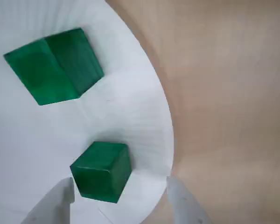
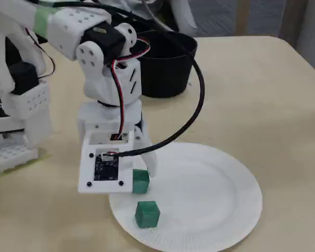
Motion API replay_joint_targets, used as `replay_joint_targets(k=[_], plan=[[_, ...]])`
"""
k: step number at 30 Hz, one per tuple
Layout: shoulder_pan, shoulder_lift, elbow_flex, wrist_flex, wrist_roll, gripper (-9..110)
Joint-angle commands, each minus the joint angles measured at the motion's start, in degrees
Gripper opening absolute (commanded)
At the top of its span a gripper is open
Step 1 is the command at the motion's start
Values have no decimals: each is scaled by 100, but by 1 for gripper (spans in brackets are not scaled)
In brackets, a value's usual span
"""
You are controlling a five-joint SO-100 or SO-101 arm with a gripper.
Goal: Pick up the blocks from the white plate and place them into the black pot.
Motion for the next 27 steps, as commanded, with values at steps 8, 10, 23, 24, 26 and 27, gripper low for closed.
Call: replay_joint_targets(k=[8, 10, 23, 24, 26, 27], plan=[[-26, -97, -26, -316, 431, -2], [-44, -97, -53, -316, 439, -2], [-2215, 1503, -905, -1160, 2364, -2], [-2584, 1547, -1020, -1230, 2514, -2], [-3296, 1608, -1266, -1292, 2821, -2], [-3656, 1635, -1362, -1336, 2971, -2]])
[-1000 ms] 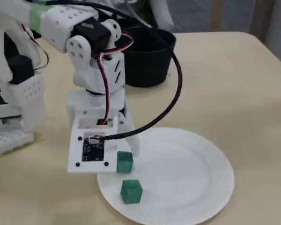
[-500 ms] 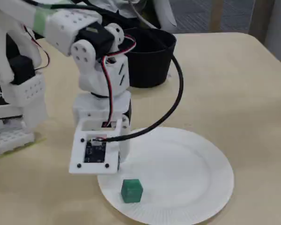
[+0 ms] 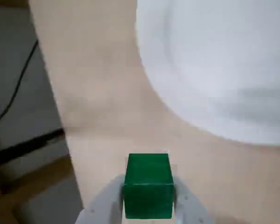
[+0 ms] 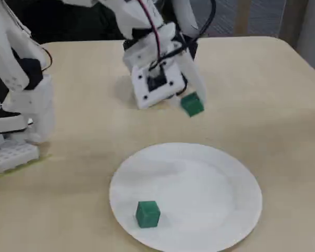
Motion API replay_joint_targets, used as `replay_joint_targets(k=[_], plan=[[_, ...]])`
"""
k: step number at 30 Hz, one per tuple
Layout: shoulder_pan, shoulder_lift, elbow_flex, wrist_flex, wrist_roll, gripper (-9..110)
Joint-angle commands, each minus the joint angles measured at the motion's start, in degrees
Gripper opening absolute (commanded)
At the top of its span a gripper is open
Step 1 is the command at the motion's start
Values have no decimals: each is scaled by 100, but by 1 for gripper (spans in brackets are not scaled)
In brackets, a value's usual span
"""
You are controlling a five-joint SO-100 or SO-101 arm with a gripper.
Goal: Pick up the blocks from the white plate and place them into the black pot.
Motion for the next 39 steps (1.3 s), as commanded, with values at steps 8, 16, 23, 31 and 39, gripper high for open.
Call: replay_joint_targets(k=[8, 16, 23, 31, 39], plan=[[-3094, 255, -1002, -325, 914, -2], [-4175, 316, -272, -1195, 844, -2], [-4351, 272, 501, -1793, 800, -2], [-4333, 246, 809, -1907, 782, -2], [-4324, 246, 800, -1784, 413, 22]])
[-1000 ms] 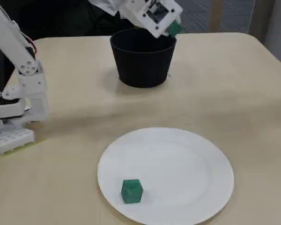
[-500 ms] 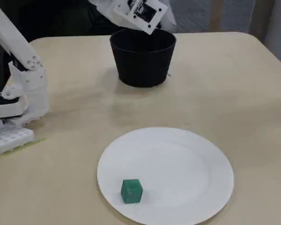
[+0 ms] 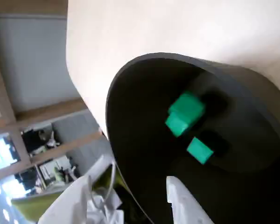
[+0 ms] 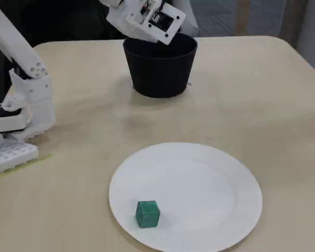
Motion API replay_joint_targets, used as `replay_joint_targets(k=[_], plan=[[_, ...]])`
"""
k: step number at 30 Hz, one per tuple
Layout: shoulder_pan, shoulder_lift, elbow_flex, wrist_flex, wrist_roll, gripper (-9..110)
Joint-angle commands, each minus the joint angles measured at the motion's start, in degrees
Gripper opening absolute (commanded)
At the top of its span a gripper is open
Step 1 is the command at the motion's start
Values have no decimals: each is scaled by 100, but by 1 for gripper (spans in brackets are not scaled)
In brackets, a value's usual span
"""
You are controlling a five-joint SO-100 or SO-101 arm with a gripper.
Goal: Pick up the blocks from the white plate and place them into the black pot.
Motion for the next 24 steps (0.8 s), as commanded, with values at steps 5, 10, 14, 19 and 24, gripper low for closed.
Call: replay_joint_targets(k=[5, 10, 14, 19, 24], plan=[[220, 114, -422, 158, -149, -2], [1450, -589, -2074, 1538, -817, -2], [2892, -1556, -3691, 2663, -1406, -2], [4667, -1934, -4034, 2997, -1459, -2], [5854, -2294, -4025, 3322, -1125, -2]])
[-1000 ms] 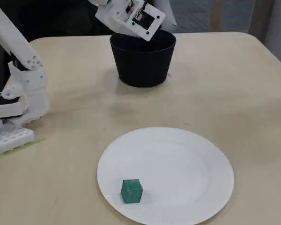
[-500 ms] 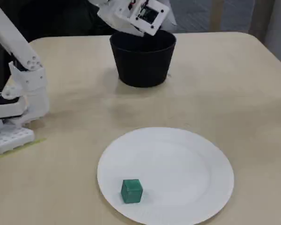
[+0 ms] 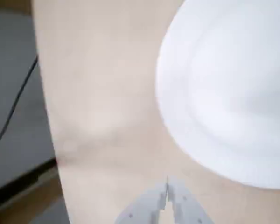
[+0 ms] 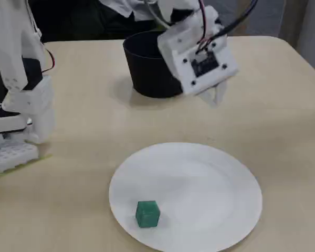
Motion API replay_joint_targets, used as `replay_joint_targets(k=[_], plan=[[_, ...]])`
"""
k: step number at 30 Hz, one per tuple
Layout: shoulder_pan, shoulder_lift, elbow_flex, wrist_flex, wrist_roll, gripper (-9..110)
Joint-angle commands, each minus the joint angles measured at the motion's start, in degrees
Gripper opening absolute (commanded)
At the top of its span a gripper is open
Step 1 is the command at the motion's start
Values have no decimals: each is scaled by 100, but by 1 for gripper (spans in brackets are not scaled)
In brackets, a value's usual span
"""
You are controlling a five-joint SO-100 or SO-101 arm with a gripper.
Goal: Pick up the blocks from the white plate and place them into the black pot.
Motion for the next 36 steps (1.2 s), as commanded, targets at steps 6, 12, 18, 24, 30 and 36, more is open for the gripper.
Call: replay_joint_targets(k=[6, 12, 18, 24, 30, 36], plan=[[1204, -185, -264, 1081, 826, -2], [1600, -255, 123, 1521, 1441, -2], [2092, -70, 844, 1327, 2294, -2], [2479, -211, 1169, 694, 2944, -2], [2514, -501, 1037, 378, 2786, 17], [2479, -580, 1090, 457, 2786, 26]])
